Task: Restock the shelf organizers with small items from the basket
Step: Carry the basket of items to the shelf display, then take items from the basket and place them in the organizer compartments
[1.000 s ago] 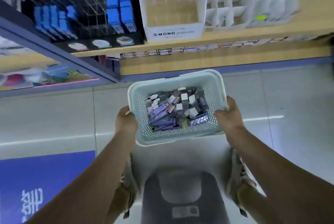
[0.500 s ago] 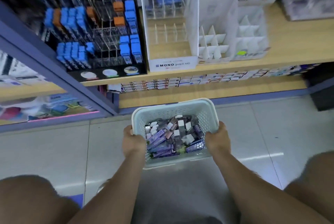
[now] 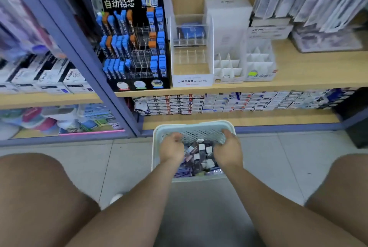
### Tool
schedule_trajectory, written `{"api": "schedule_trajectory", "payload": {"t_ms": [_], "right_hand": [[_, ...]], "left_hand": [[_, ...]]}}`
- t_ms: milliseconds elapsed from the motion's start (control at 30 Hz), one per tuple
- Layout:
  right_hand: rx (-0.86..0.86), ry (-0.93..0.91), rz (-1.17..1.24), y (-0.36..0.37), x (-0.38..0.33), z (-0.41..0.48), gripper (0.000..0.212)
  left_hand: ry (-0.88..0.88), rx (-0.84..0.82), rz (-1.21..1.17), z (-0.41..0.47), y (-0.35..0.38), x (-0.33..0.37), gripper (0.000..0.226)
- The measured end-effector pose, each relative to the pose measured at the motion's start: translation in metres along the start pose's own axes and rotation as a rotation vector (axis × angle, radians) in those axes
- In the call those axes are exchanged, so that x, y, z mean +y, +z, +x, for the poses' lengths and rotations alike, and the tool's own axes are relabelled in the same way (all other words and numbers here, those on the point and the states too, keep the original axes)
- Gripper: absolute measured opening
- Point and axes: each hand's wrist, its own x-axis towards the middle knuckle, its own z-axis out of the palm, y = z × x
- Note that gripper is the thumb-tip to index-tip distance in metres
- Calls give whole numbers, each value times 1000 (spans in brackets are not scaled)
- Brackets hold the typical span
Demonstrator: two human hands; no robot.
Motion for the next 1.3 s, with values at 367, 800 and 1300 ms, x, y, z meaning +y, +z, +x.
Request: {"api": "schedule_trajectory", "payload": {"t_ms": [367,800,1300], "right_hand": [[-268,62,-35,54,-5,2,21],[-474,-42,-508,121,76,97,42],[-359,114,202,81,55,95,38]], "left_hand": [[55,-316,541,12,46,-53,28],[63,-307,814,102,64,-94,72],[-301,-301,-3,104,60,-99,50]]}}
